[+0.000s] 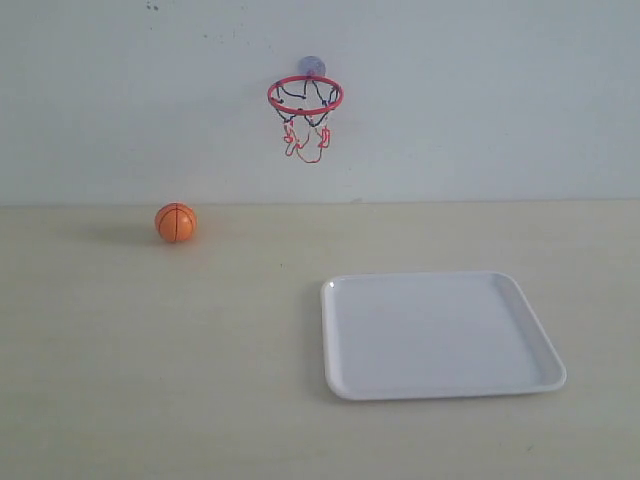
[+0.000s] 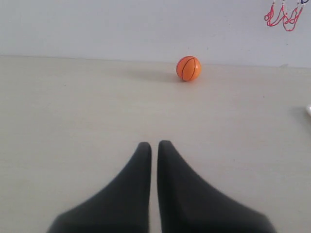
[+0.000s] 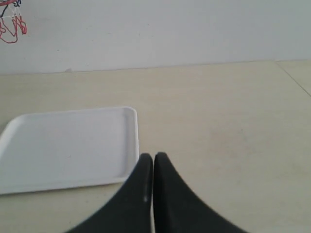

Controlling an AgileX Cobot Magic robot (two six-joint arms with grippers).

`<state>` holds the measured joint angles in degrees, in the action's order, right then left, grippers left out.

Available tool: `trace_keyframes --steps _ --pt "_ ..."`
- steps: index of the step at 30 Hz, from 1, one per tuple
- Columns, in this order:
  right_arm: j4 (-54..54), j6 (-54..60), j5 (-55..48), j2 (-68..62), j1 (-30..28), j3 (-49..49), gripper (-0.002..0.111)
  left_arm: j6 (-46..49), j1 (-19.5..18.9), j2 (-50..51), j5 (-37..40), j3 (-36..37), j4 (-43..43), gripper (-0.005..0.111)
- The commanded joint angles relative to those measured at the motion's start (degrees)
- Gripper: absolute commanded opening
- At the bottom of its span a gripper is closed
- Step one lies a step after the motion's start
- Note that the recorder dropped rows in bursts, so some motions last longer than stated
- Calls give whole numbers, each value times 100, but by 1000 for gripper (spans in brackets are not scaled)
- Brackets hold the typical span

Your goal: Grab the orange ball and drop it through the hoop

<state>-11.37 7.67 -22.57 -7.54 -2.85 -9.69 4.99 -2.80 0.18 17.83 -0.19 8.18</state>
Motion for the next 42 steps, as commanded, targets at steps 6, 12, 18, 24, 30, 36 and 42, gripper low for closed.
trace_keyframes --steps 6,12,18,24,30,36,42 --pt "26 -285 331 754 242 969 0 -43 -6 -18 -38 19 36 4" --pt "174 -247 358 754 1245 969 0 -43 -6 -18 -52 19 36 4" --pt "174 -268 347 754 1256 969 0 -43 -6 -18 -41 19 36 4" --pt "174 -268 347 754 1242 969 0 -43 -6 -18 -41 19 36 4" --pt "164 -280 314 754 864 969 0 -43 -6 -18 -41 19 36 4" --pt "164 -613 314 754 864 969 0 -43 -6 -18 -41 19 36 4" --pt "164 -448 314 754 864 969 0 -43 -6 -18 -41 19 36 4"
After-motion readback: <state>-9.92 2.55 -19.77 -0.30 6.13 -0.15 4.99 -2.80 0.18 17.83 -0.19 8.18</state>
